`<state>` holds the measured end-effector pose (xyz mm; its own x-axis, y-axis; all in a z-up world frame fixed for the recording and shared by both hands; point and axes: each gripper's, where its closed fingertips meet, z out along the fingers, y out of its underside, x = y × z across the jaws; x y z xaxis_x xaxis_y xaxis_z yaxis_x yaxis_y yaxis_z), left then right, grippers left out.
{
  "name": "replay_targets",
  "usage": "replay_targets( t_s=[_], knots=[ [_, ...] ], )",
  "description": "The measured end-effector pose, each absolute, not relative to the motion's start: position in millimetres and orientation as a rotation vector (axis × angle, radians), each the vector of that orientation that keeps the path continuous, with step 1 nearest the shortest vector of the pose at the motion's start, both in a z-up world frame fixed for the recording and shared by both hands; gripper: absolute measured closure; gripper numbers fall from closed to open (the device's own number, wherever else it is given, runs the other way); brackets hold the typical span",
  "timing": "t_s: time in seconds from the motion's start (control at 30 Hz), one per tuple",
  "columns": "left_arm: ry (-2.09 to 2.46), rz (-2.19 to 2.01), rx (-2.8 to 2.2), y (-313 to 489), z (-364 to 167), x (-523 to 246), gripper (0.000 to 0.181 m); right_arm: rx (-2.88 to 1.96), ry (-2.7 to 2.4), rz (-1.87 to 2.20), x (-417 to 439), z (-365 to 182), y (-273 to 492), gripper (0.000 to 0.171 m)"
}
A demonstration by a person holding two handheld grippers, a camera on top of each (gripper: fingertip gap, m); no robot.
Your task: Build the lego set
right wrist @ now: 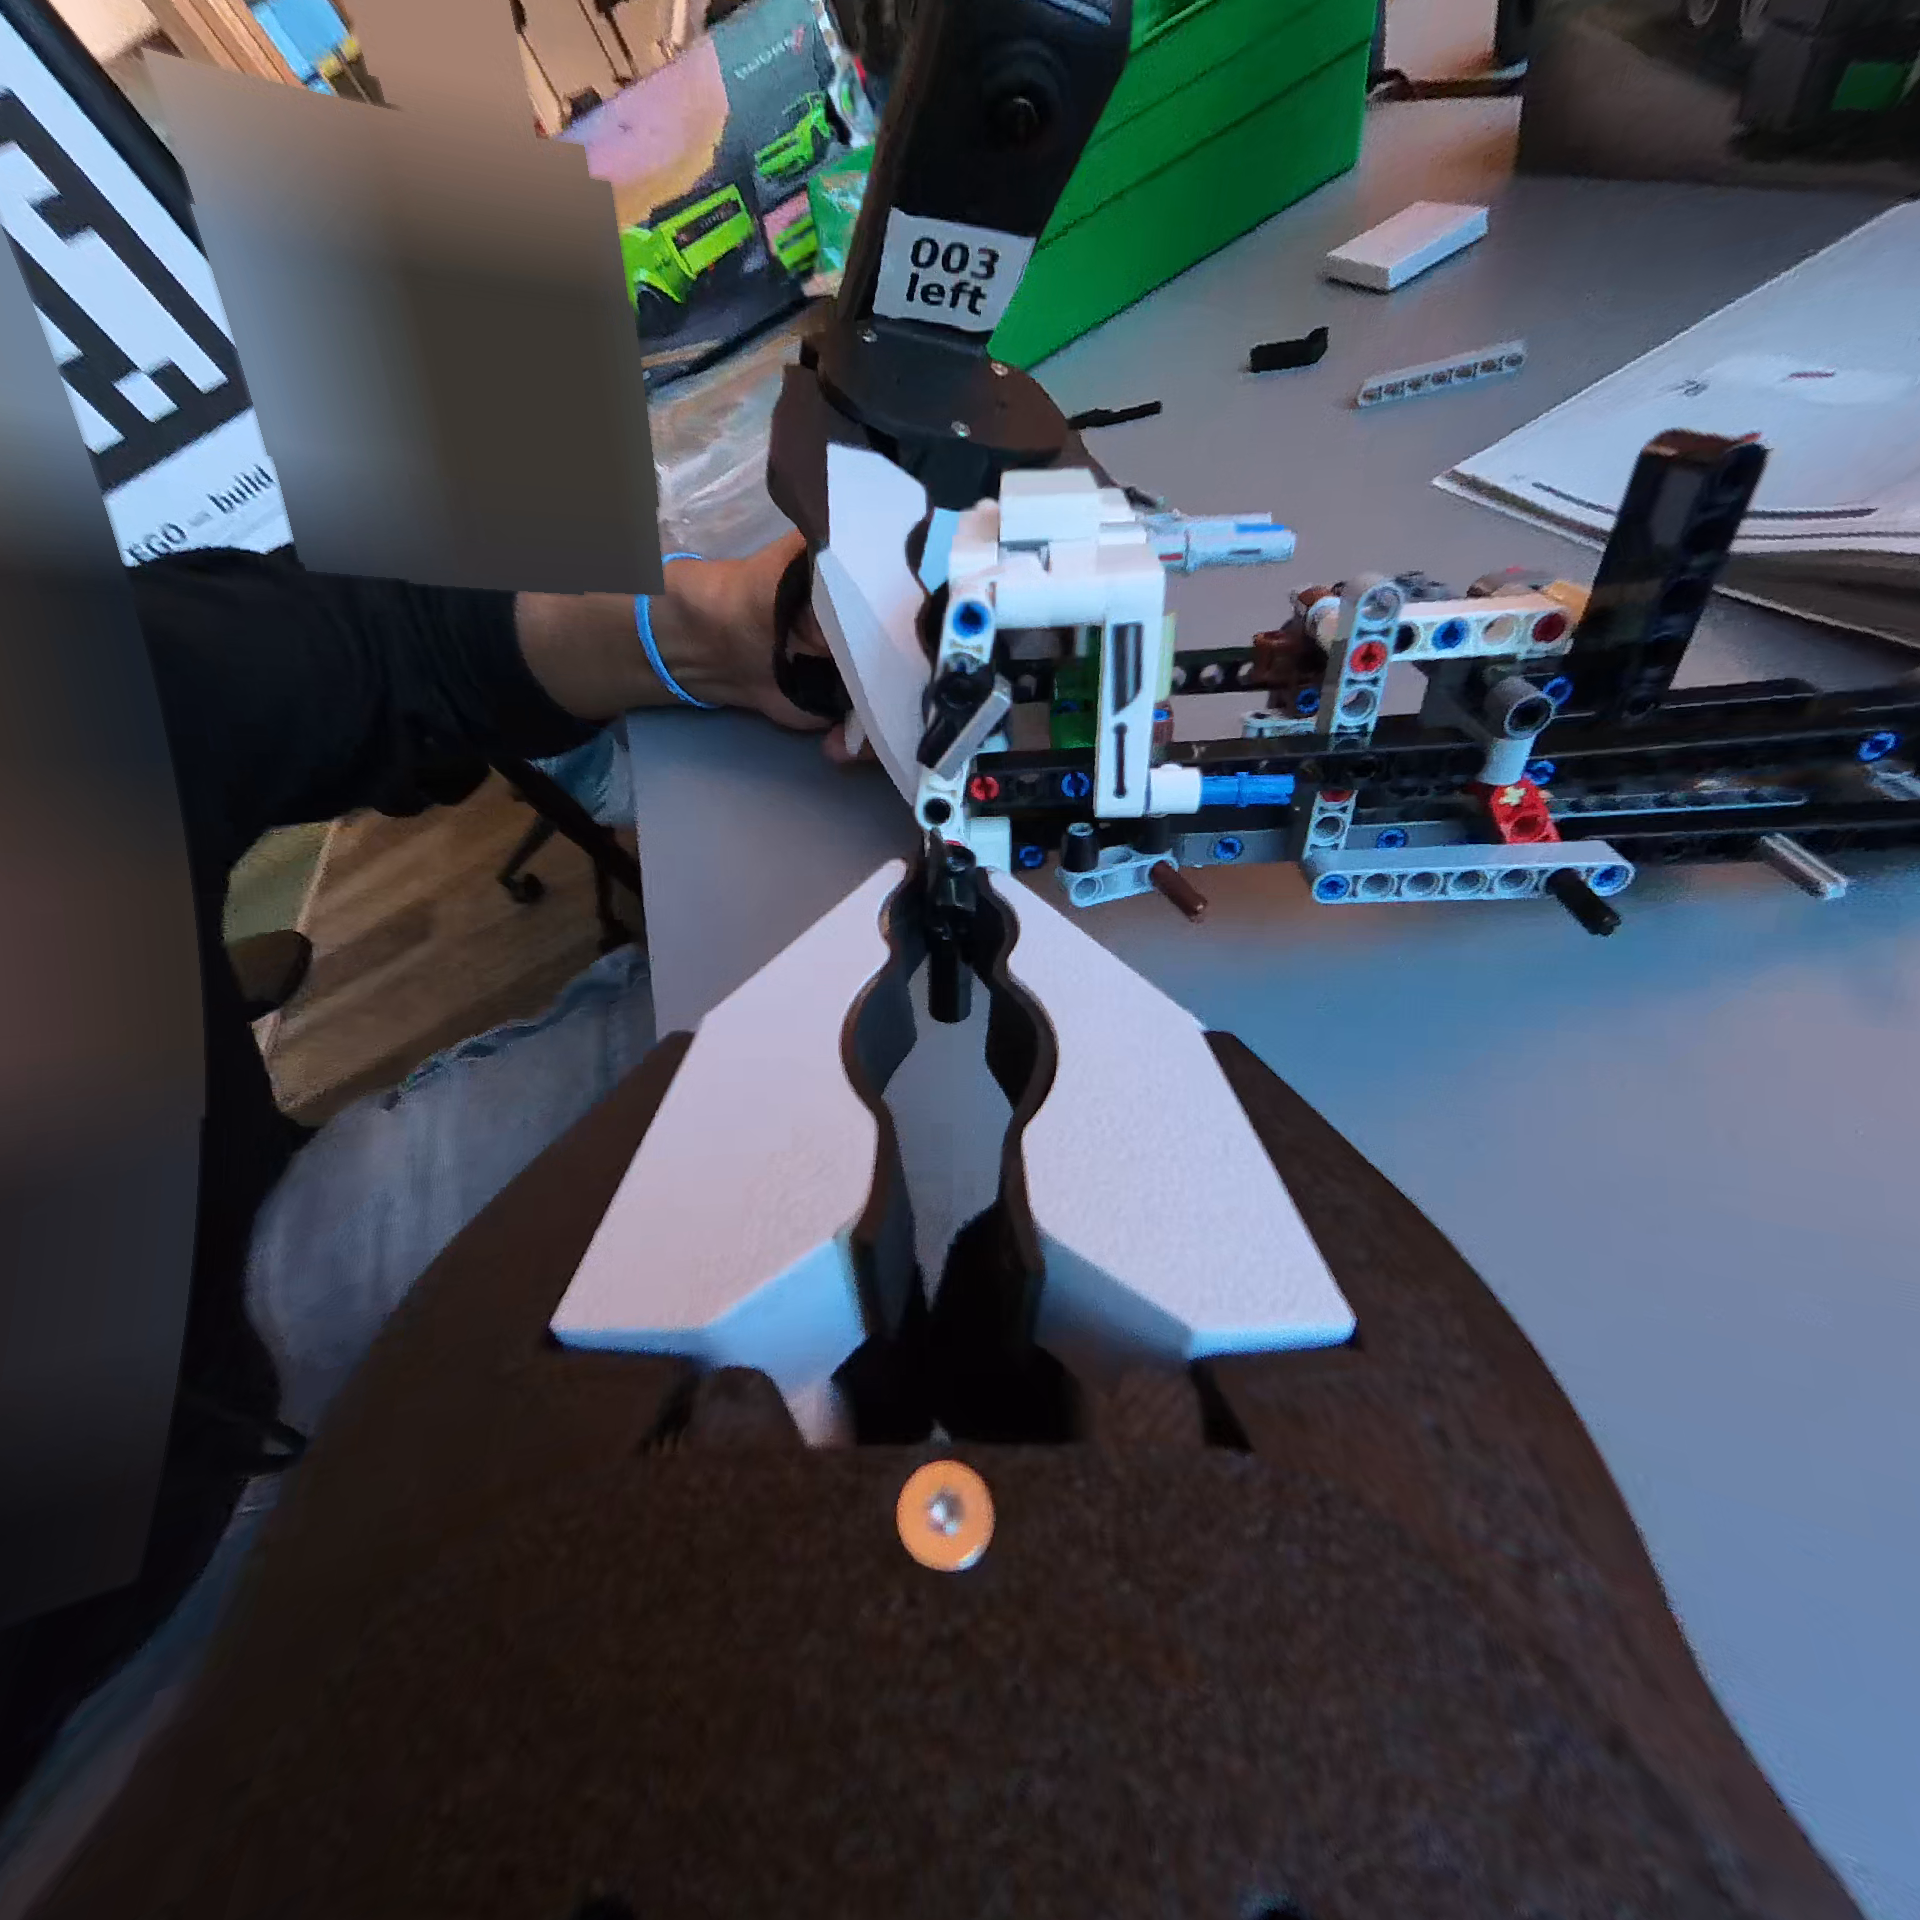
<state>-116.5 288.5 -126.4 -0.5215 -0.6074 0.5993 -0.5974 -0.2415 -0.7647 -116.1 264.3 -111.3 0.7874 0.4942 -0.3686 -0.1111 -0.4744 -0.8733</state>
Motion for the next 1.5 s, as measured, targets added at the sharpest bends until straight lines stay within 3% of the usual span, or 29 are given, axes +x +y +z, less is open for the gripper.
replay_targets(
  t_s=[0.93,1.5],
  knots=[
    [1.88,-1.903,-1.538,291,-126,-115,0.129,-2.014,-0.271,0.541,-113,-111,267,0.165],
    [1.831,-1.88,-1.571,295,-125,-109,0.128,-1.932,-0.248,0.627,-111,-113,271,0.165]
  ],
)
